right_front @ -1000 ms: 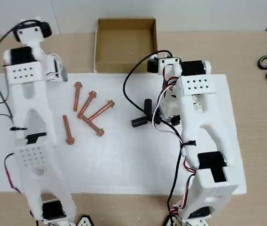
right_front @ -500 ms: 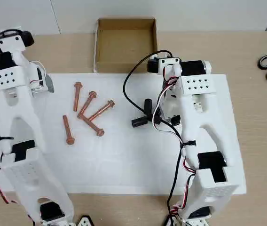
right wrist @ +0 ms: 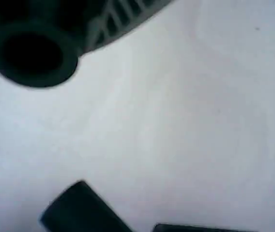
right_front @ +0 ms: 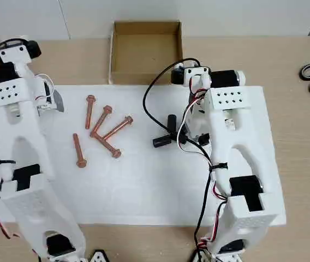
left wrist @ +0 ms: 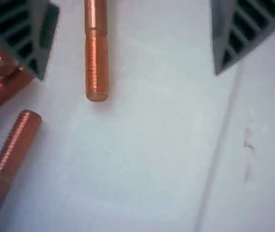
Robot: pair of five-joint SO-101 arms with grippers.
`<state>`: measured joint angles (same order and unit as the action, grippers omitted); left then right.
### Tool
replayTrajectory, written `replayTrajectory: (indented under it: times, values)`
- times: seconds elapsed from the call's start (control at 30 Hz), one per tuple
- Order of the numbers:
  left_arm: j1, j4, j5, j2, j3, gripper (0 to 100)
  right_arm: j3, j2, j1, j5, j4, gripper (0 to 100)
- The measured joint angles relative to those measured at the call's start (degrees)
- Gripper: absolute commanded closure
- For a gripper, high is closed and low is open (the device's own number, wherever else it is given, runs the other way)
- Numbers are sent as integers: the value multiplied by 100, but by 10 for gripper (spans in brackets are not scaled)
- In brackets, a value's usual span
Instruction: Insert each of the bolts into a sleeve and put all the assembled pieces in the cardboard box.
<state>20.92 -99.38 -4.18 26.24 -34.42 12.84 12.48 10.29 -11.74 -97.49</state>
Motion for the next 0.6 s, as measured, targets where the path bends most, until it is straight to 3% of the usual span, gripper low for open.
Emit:
replayTrajectory:
  times: [0.6]
  values:
    - [-123, 0, 44, 0, 26, 790, 0, 0, 0, 0, 0, 995]
